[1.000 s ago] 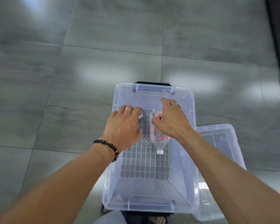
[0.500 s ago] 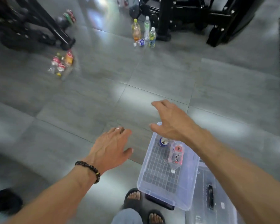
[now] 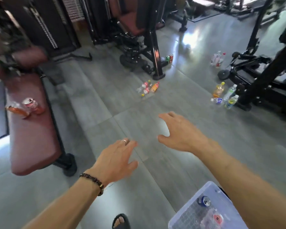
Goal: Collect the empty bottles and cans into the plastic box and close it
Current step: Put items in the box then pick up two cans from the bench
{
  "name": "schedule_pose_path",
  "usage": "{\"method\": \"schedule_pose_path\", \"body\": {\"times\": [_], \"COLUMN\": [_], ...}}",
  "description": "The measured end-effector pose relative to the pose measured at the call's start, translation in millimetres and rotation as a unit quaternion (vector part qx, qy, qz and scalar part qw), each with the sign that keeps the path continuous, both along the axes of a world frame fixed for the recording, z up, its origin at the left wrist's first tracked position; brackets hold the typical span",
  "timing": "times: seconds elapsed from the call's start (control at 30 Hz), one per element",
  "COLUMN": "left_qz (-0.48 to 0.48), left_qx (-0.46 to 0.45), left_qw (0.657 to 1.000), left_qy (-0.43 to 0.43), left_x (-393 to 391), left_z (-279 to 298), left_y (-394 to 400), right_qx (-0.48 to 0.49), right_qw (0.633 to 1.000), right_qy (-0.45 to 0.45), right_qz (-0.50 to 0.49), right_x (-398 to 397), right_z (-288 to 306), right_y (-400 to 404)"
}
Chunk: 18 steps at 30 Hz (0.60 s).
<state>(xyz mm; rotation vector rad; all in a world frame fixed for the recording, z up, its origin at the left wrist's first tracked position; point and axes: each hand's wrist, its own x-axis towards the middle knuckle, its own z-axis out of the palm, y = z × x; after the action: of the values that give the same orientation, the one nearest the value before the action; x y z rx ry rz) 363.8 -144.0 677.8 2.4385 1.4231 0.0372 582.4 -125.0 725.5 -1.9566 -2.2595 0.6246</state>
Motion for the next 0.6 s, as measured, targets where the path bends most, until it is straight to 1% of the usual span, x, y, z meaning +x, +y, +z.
{"method": "schedule_pose_path", "body": {"times": [0.23, 0.37, 0.47, 0.6], "left_qz": [0.11, 0.146, 0.184, 0.239], "left_qx": [0.006, 0.016, 0.016, 0.006], "left_qw": [0.994, 0.989, 0.983, 0.971], "left_qy": [-0.012, -0.006, -0.014, -0.003], "left_x": [-126, -196, -242, -297], "left_z": [21, 28, 31, 19], "left_y": [69, 106, 135, 177], "right_qx": [0.001, -0.002, -0.005, -0.015], "right_qw": [0.997, 0.993, 0.988, 0.978], "right_qy": [-0.011, 0.004, 0.013, 0.016], "right_qz": [0.081, 0.118, 0.155, 0.206], "right_x": [-136, -211, -263, -327], "right_z": [36, 45, 45, 28], "right_y": [116, 175, 219, 282]}}
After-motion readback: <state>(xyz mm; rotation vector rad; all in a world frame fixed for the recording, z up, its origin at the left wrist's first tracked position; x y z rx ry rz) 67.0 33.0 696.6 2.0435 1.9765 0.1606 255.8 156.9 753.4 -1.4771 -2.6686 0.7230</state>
